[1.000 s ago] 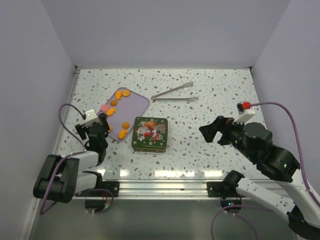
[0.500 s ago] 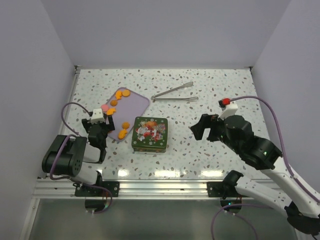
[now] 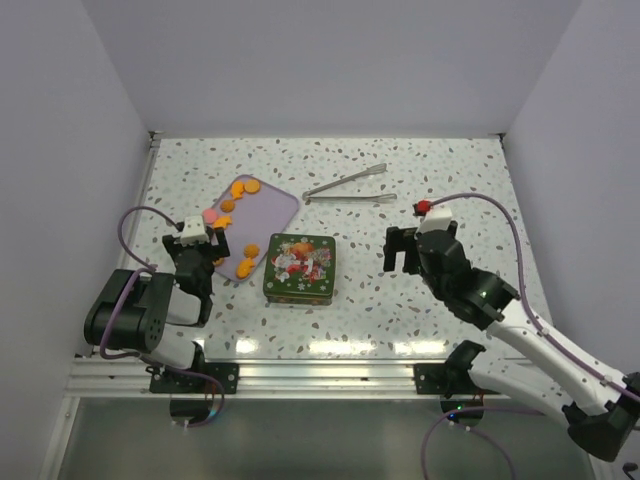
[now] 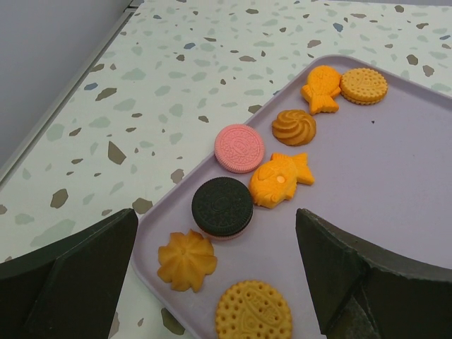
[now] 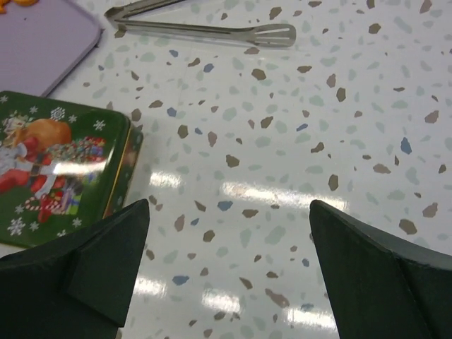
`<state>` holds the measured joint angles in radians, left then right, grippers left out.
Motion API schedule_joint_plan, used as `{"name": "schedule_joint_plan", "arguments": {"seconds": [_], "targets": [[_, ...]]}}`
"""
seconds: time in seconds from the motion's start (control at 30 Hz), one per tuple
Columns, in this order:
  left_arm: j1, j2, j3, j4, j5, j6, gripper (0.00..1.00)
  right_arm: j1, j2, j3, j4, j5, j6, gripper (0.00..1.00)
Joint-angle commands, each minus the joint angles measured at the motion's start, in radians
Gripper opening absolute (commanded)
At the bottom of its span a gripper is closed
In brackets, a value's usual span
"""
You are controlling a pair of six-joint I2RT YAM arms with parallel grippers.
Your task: Pack the cookies
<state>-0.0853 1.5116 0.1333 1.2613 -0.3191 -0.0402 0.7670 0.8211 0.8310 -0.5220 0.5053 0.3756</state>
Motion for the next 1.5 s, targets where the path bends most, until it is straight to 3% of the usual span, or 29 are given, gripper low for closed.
{"name": "schedule_joint_plan", "arguments": {"seconds": [0.0, 0.13, 0.23, 0.27, 0.47, 0.63, 0.83, 1.0, 1.07, 1.17, 1.47], "targets": [[0.007, -0.001, 0.017, 0.130, 0.000, 0.016, 1.00, -0.122, -0.020, -0.129, 0.328, 0.004, -0.135, 0.99], [0.007, -0.001, 0.017, 0.130, 0.000, 0.014, 1.00, -0.262, 0.030, -0.223, 0.459, -0.025, -0.165, 0.99], [0.007, -0.001, 0.017, 0.130, 0.000, 0.016, 1.00, -0.285, 0.039, -0.370, 0.702, 0.027, -0.285, 0.99], [0.007, -0.001, 0.017, 0.130, 0.000, 0.016, 1.00, -0.302, 0.039, -0.459, 0.855, 0.048, -0.308, 0.99], [0.007, -0.002, 0.017, 0.128, -0.001, 0.016, 1.00, -0.452, 0.179, -0.642, 1.155, 0.058, -0.290, 0.99], [0.007, -0.002, 0.017, 0.128, 0.000, 0.016, 1.00, -0.497, 0.328, -0.658, 1.425, 0.047, -0.369, 0.99], [0.007, -0.001, 0.017, 0.128, 0.000, 0.014, 1.00, -0.590, 0.502, -0.597, 1.536, -0.065, -0.308, 0.99], [0.007, -0.001, 0.017, 0.128, 0.000, 0.014, 1.00, -0.633, 0.717, -0.596, 1.750, -0.169, -0.291, 0.99], [0.007, -0.001, 0.017, 0.128, 0.000, 0.016, 1.00, -0.637, 0.696, -0.523, 1.583, -0.235, -0.306, 0.99], [0.007, -0.001, 0.017, 0.130, 0.000, 0.016, 1.00, -0.637, 0.718, -0.474, 1.521, -0.336, -0.369, 0.99], [0.007, -0.001, 0.017, 0.130, 0.000, 0.014, 1.00, -0.637, 0.713, -0.480, 1.518, -0.361, -0.371, 0.99]]}}
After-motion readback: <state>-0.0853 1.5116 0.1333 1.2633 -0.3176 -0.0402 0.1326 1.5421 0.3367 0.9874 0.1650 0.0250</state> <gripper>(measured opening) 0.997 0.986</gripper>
